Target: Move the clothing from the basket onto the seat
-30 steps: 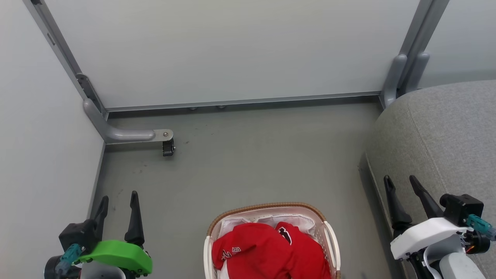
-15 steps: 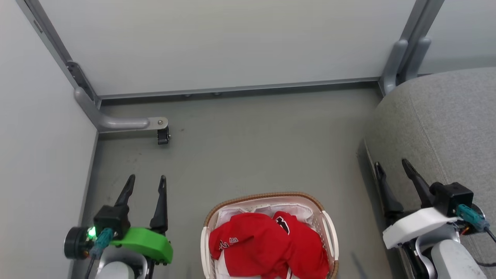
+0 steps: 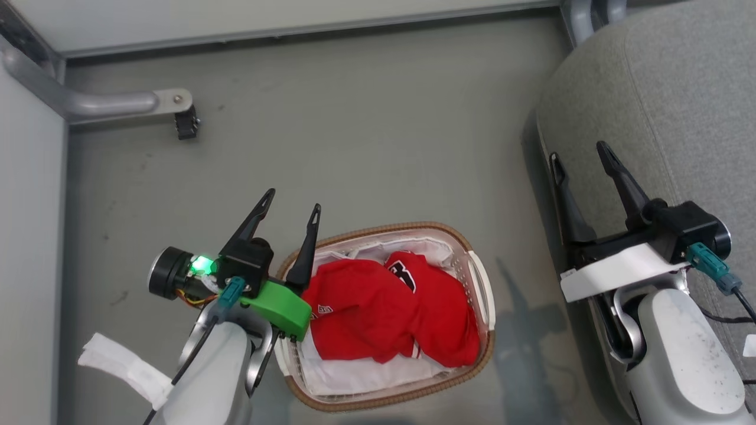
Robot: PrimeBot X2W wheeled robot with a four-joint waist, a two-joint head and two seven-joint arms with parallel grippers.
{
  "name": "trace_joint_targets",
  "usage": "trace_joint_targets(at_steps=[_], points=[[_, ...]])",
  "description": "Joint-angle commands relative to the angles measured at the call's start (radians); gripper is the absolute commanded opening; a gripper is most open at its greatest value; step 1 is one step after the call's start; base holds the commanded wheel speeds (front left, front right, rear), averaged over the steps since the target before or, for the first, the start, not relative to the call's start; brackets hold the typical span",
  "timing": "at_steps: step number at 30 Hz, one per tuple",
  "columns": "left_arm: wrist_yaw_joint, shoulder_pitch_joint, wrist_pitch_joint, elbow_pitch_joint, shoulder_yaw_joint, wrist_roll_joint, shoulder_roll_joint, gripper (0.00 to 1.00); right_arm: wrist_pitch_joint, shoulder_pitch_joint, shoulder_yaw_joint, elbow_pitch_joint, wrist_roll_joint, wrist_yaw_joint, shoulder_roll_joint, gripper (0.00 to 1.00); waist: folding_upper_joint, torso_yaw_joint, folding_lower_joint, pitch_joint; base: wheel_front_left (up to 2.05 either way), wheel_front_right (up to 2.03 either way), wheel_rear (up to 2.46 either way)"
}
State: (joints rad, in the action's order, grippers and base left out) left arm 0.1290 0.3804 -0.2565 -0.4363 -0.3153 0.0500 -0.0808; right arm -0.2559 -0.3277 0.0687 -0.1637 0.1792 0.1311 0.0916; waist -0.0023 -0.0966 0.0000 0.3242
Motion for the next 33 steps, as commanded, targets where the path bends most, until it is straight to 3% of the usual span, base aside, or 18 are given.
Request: trace_joint_targets(at_steps=[1,16,27,33], points=[[0.002,0.037,-0.007,-0.022,-0.02,-0.02,-0.018,1.0,-0.009,-0.028,-0.001,0.011,-0.02,-0.001,-0.003,1.0,0.0023,-0.105,0.0,0.166,0.0,0.0,0.0],[0.002,0.246,-0.008,-0.431,-0.265,-0.069,-0.052,1.0,-0.01,-0.102,0.048,0.033,-0.012,-0.001,-0.038,1.0,0.0023,-0.189,0.0,0.381,0.0,0.0,0.0],[-0.053,0.367,-0.007,-0.694,-0.305,-0.098,-0.052,1.0,-0.011,-0.136,0.078,0.047,0.015,-0.001,-0.04,1.0,0.0023,-0.231,0.0,0.484,0.0,0.0,0.0],[-0.045,0.424,-0.006,-0.785,-0.324,-0.103,-0.045,1.0,-0.01,-0.156,0.087,0.055,0.035,-0.001,-0.04,1.0,0.0023,-0.244,0.0,0.52,0.0,0.0,0.0]])
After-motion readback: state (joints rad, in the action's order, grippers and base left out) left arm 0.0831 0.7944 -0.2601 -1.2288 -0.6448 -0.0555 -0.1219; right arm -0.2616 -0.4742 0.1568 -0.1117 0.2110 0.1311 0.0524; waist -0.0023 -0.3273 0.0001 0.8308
